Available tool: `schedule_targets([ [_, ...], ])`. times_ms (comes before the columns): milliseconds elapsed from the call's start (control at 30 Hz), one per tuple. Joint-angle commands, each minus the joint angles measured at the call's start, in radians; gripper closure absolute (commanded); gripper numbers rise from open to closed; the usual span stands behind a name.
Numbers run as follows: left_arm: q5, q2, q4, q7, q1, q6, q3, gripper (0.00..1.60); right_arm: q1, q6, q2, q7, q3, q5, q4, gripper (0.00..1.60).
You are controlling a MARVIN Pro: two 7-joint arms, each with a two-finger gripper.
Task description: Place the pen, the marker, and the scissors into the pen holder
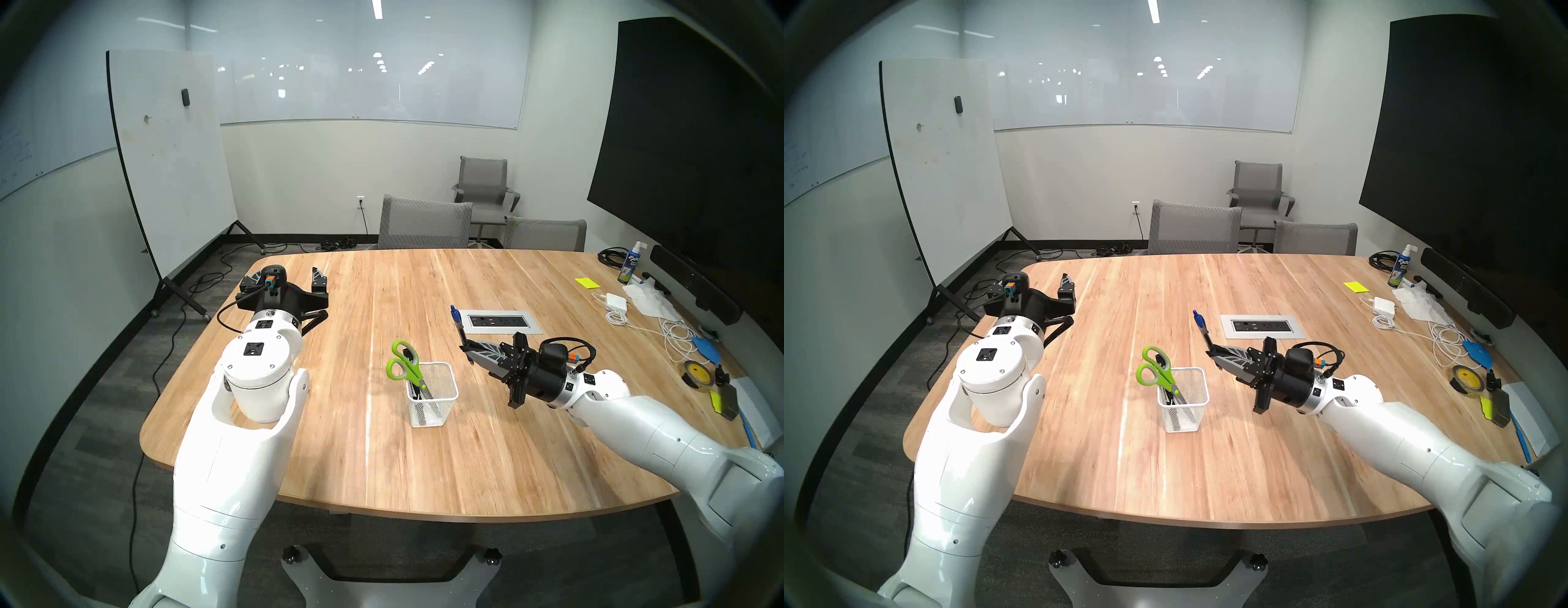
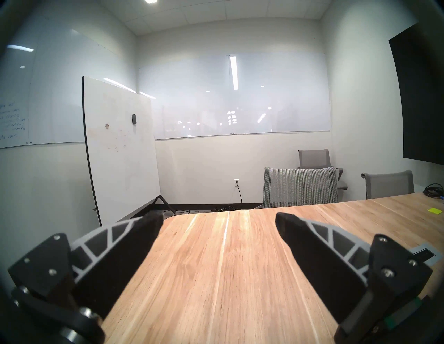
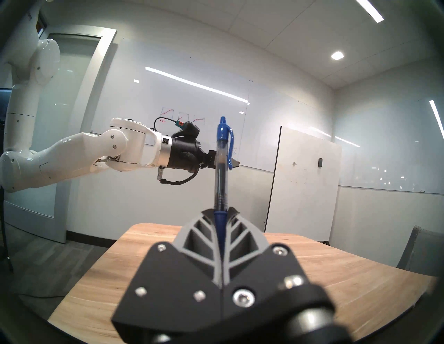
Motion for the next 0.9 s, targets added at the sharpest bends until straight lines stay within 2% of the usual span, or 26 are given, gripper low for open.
schedule_targets([
  [0,-0.001,-0.004,-0.027,-0.001,-0.01,-0.008,0.003,0.0,0.029,-0.004,-0.022,0.032,0.004,0.0,-0.006,1.6],
  [867,0.0,-0.005,-0.027,-0.002,-0.01,-0.008,0.002,0.0,0.073,0.04,-0.108,0.064,-0.024,-0.035,0.092,1.6],
])
